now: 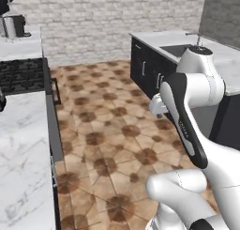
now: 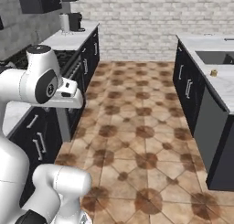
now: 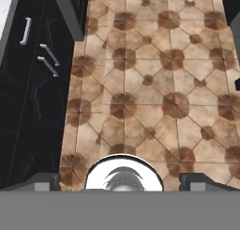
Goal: Pick the candle and candle from the dining table and place them in the open cabinet. Close the cabinet after placing the objects.
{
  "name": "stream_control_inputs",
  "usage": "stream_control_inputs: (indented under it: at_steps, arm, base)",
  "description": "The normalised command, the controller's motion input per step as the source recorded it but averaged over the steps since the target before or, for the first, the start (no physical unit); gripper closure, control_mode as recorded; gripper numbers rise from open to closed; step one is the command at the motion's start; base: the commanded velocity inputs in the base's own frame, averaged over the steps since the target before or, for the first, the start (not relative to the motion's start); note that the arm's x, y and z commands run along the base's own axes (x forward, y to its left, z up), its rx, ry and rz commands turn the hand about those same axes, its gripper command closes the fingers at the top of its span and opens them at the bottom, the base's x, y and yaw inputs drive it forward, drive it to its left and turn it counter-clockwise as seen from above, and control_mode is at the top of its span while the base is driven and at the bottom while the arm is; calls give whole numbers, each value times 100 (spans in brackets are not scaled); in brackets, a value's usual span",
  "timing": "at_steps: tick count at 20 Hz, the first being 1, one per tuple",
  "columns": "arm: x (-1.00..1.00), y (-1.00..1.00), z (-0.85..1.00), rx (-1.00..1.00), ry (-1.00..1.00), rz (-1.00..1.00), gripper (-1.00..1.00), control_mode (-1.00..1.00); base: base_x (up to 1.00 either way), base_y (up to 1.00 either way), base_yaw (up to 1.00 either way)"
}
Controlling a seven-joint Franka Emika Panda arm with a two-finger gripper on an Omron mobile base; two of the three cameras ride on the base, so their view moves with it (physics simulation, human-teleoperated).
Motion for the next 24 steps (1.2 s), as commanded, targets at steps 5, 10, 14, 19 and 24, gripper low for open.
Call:
stream_control_inputs:
  at_steps: [5, 10, 14, 19, 24]
  arm:
    - [0, 0, 0, 0, 0, 0, -100, 100]
    - [0, 0, 0, 0, 0, 0, -100, 100]
    - [0, 0, 0, 0, 0, 0, -100, 100]
    - [0, 0, 0, 0, 0, 0, -100, 100]
    - [0, 0, 0, 0, 0, 0, -100, 100]
  base:
    - [45, 0, -24]
    - [43, 0, -24]
    - [43, 0, -24]
    - [45, 0, -24]
    - [46, 0, -25]
